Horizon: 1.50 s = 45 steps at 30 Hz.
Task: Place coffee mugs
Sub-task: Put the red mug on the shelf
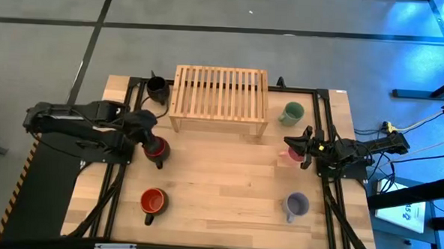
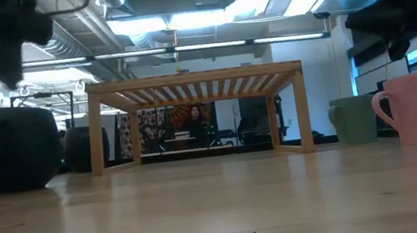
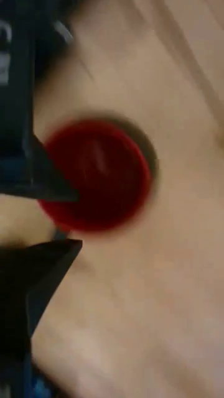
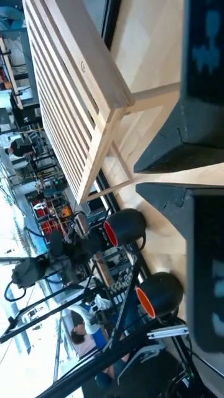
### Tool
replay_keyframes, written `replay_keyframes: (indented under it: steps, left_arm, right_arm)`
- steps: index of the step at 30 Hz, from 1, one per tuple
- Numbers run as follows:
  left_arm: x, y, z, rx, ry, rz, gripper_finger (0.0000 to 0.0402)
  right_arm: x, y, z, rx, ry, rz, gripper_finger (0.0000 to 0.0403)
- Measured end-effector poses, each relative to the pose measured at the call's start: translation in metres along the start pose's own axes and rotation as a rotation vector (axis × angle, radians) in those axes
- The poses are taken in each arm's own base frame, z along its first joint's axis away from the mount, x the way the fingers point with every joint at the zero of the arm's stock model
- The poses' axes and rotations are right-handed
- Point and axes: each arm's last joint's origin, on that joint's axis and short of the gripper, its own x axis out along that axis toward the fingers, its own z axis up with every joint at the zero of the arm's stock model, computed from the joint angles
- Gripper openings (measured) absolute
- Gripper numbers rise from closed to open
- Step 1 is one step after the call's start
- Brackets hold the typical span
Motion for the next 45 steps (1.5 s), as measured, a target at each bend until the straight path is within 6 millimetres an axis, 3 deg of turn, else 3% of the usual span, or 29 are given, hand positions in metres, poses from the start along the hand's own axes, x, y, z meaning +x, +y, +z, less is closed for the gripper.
replay_keyframes:
  steps: [6, 12, 21, 28, 35, 40, 45]
  left_arm:
    - [0.003, 0.016, 0.002, -0.139, -0.025, 0.239, 0.0155]
    - [0.014, 0.014, 0.01, -0.094, 0.022, 0.278, 0.0157]
    - [0.038, 0.023, 0.003, -0.064, 0.157, 0.291, 0.0157]
    - [0.041, 0.02, 0.006, -0.062, 0.127, 0.269, 0.0155]
    - [0.061, 0.023, 0.004, -0.067, 0.181, 0.296, 0.0154]
    - [0.067, 0.024, 0.005, -0.051, 0.207, 0.322, 0.0123]
    - [0.067, 0.024, 0.005, -0.039, 0.2, 0.331, 0.0046]
  right_arm:
    - [0.0, 0.0, 0.0, 0.002, -0.006, -0.017, 0.0024]
    - [0.0, 0.0, 0.0, 0.002, -0.006, -0.017, 0.0024]
    - [0.0, 0.0, 0.0, 0.053, -0.003, -0.007, 0.0024]
    - [0.0, -0.001, 0.0, 0.053, -0.009, -0.022, 0.0024]
    - [0.0, -0.001, 0.0, 0.053, -0.013, -0.032, 0.0024]
    - [0.0, -0.001, 0.0, 0.055, -0.014, -0.033, 0.0024]
    - [0.0, -0.001, 0.0, 0.055, -0.014, -0.033, 0.0024]
